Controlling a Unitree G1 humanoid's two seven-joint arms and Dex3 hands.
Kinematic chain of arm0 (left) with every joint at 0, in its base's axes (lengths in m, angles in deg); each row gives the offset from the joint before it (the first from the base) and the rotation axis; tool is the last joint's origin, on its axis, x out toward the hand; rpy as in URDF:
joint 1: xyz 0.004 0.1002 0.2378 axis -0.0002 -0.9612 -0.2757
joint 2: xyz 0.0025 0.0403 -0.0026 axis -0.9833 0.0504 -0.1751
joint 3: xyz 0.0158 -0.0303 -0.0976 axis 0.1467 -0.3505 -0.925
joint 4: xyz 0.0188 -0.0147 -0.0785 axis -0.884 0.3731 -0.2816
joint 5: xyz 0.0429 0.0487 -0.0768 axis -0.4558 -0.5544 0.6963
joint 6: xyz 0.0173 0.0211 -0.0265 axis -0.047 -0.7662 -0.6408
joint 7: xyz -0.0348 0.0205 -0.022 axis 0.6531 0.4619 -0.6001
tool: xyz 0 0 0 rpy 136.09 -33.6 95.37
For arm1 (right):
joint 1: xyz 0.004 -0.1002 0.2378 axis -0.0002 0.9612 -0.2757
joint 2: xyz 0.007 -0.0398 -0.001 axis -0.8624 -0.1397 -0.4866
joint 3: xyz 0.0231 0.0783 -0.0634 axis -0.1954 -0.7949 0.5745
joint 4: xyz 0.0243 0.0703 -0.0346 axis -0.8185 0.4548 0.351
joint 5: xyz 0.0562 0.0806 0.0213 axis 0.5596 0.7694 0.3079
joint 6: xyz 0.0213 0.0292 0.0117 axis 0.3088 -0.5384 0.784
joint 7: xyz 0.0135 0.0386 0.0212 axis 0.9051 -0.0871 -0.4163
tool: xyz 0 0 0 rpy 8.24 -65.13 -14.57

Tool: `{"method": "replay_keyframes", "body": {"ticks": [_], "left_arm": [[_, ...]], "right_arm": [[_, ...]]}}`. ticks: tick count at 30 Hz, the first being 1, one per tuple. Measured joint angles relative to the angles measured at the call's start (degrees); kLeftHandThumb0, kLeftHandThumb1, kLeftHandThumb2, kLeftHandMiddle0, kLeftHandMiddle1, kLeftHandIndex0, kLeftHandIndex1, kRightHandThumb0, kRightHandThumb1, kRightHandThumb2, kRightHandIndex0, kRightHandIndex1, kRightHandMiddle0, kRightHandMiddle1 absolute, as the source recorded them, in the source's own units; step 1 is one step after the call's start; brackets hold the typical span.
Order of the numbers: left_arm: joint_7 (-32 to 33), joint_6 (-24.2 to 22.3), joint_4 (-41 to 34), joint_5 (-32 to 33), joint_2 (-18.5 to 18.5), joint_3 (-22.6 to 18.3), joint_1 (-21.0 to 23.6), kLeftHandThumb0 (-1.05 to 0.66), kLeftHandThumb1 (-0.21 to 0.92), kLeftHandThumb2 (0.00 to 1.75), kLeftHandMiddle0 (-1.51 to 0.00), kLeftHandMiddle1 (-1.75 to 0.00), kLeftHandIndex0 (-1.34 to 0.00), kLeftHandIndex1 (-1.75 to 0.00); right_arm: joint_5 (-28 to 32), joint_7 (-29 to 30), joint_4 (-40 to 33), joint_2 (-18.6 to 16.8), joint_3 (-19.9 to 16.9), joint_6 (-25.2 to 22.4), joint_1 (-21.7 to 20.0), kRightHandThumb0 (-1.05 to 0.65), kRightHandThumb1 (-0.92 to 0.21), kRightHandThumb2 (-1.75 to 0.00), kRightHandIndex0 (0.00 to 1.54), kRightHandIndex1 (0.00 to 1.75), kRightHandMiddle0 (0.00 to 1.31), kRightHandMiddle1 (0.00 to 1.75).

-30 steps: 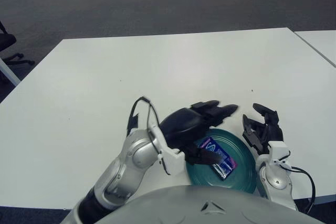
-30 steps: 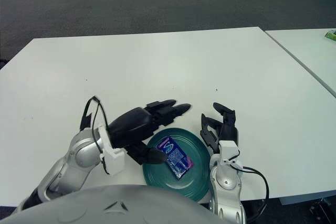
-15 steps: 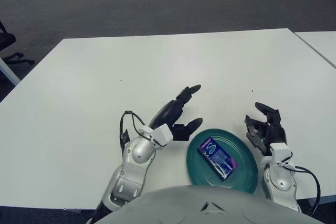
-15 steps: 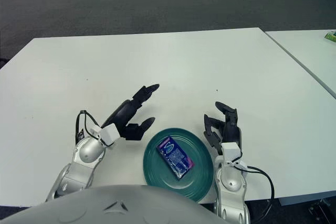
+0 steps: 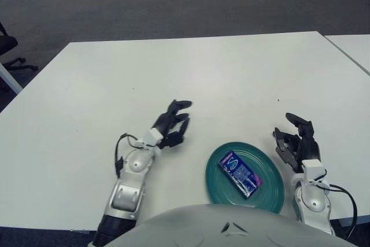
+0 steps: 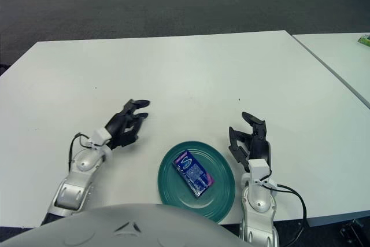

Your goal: Put the gum into the plate.

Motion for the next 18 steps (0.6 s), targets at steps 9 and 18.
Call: {"method": "replay_keyframes", "body": {"ticks": [9, 18], "left_arm": [[-1.33, 17.22, 12.53, 6.20, -1.34, -5.94, 0.84, -0.83, 0.92, 0.84, -0.43, -0.67, -0.25, -1.08], [-0.81, 27.56, 16.26, 10.07, -1.03, -8.47, -4.25, -0.80, 0.92, 0.82, -0.51, -0.68, -0.33, -1.12]], "right_arm": [[0.33, -2.14, 0.50, 0.33, -1.77, 1.12, -0.10, -0.56, -0.92, -0.50, 0.51, 0.82, 0.00, 0.81], [0.33, -3.03, 1.79, 0.62, -3.47, 3.10, -0.21, -0.54, -0.92, -0.49, 0.53, 0.78, 0.00, 0.83]]}}
